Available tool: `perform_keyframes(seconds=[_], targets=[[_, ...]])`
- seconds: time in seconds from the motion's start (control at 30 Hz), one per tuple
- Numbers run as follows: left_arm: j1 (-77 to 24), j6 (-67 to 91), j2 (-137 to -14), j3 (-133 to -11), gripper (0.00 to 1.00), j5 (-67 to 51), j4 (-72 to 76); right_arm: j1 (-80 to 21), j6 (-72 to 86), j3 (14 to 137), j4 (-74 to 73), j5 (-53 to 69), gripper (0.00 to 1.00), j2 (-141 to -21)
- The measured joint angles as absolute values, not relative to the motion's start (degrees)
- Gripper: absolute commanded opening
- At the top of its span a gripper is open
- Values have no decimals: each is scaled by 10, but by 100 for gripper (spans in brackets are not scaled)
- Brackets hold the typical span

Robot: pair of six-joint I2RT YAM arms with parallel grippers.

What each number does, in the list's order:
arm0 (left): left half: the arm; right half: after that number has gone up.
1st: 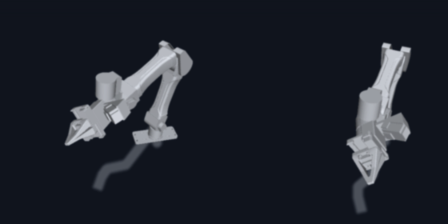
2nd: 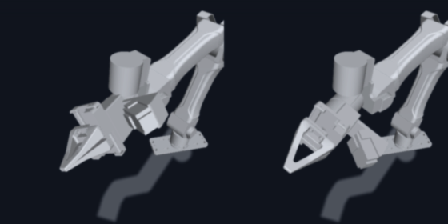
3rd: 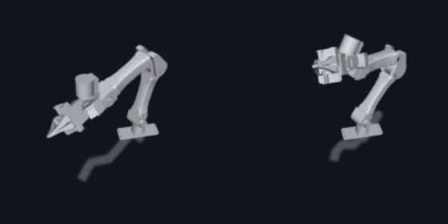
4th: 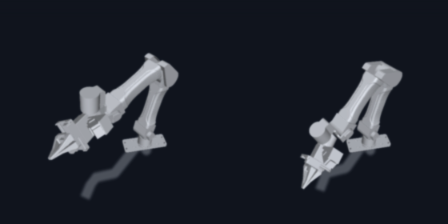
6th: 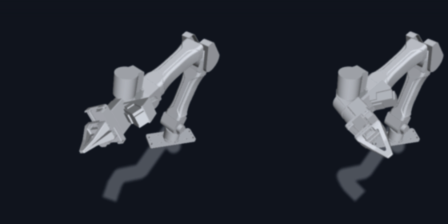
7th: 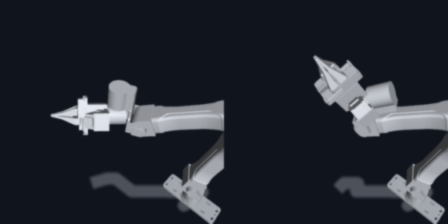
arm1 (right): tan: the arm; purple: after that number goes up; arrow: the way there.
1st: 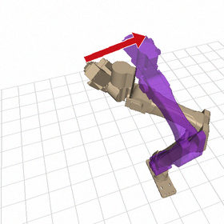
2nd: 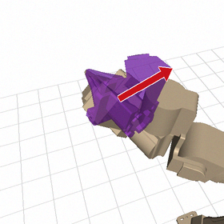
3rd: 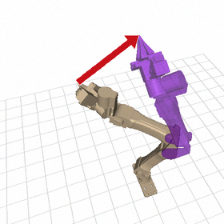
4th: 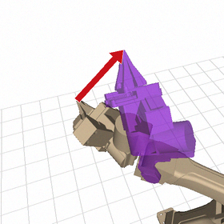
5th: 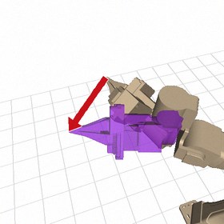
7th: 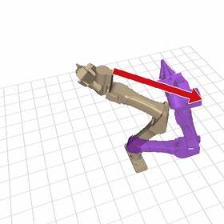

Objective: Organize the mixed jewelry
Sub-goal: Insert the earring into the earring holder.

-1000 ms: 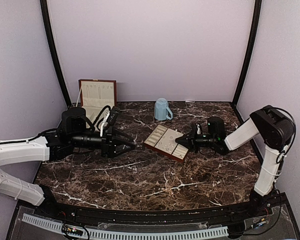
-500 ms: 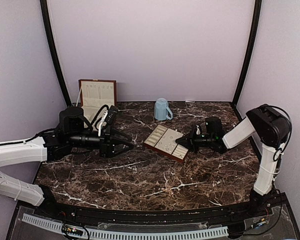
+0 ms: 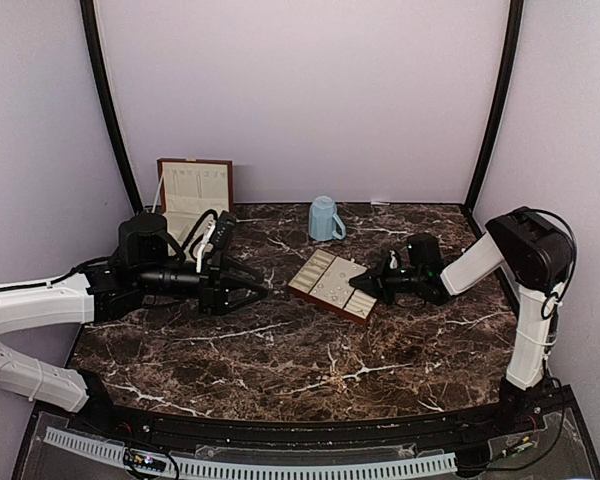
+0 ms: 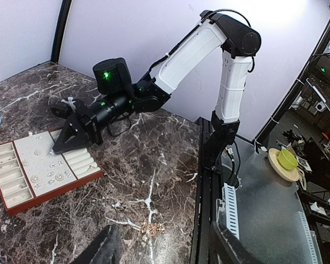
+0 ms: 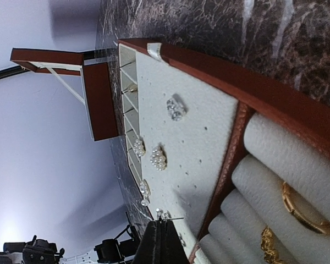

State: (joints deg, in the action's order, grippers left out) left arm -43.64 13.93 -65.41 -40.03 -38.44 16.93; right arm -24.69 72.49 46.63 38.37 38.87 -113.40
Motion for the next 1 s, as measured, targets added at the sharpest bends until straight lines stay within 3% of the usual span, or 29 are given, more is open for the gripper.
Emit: perform_keyframes(seconds=[1.0], targets=[[-436,140,-654,-400,57,-384,169,-239,727,462,389,392,0,-1136]])
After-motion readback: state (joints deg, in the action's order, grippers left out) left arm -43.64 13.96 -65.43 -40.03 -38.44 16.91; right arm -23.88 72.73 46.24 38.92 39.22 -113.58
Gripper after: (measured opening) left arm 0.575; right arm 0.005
